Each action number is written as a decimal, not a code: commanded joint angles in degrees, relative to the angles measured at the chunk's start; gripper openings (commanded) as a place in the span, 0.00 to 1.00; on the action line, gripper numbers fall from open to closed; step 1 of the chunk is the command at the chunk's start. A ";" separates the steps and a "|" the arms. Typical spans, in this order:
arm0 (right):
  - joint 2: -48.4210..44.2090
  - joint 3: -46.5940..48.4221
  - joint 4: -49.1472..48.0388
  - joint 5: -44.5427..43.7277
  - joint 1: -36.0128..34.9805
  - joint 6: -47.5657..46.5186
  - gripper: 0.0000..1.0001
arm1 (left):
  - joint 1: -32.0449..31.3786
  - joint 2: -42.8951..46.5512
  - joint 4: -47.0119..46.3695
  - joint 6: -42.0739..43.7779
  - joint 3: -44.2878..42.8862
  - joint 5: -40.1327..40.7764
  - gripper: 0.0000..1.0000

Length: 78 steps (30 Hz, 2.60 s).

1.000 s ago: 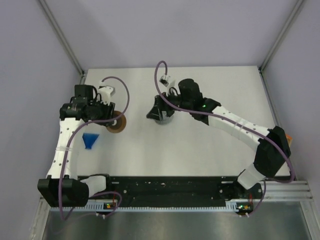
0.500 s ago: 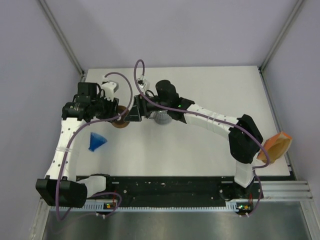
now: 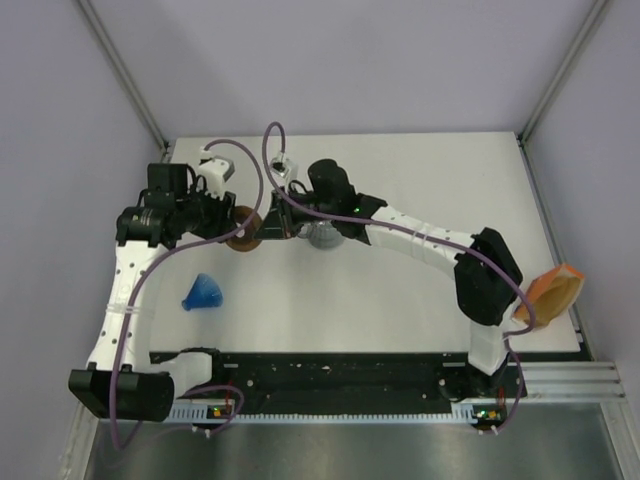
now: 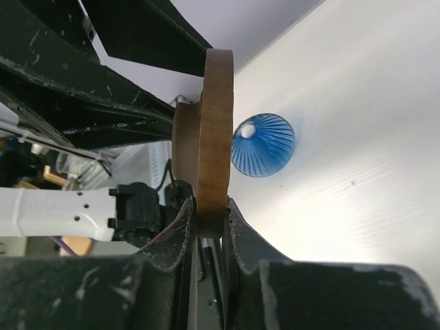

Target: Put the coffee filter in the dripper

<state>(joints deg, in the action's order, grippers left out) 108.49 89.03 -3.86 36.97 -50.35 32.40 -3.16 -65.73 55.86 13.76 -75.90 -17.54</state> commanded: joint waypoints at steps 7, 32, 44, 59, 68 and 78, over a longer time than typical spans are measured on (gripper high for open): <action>-19.43 -6.05 8.53 -30.17 -1.33 -45.27 0.00 | -0.18 -0.19 1.45 -2.42 -12.16 -6.71 0.80; -22.27 -38.94 -60.40 -59.12 -19.70 -133.57 0.00 | -0.27 -7.04 -1.62 -23.33 -14.37 -34.83 0.73; -20.78 -37.36 -58.37 -57.80 -20.75 -134.01 0.00 | -0.27 -7.22 -9.09 -30.81 -10.32 -44.59 0.51; -22.87 -28.42 -41.58 -66.13 -21.19 -109.11 0.42 | 1.74 -9.14 -9.89 -31.87 -9.62 -38.81 0.00; -33.95 -18.30 3.66 -38.66 -15.50 -61.46 0.98 | 2.81 -12.14 -8.83 -28.00 -10.59 -35.90 0.00; -20.70 6.75 26.08 -33.19 -0.55 -28.55 0.84 | 2.81 -10.56 -8.22 -26.33 -9.71 -34.84 0.00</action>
<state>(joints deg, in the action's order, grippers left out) 82.41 87.77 9.63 0.93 -53.74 -12.64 -0.56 -78.87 49.45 -14.41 -86.02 -52.03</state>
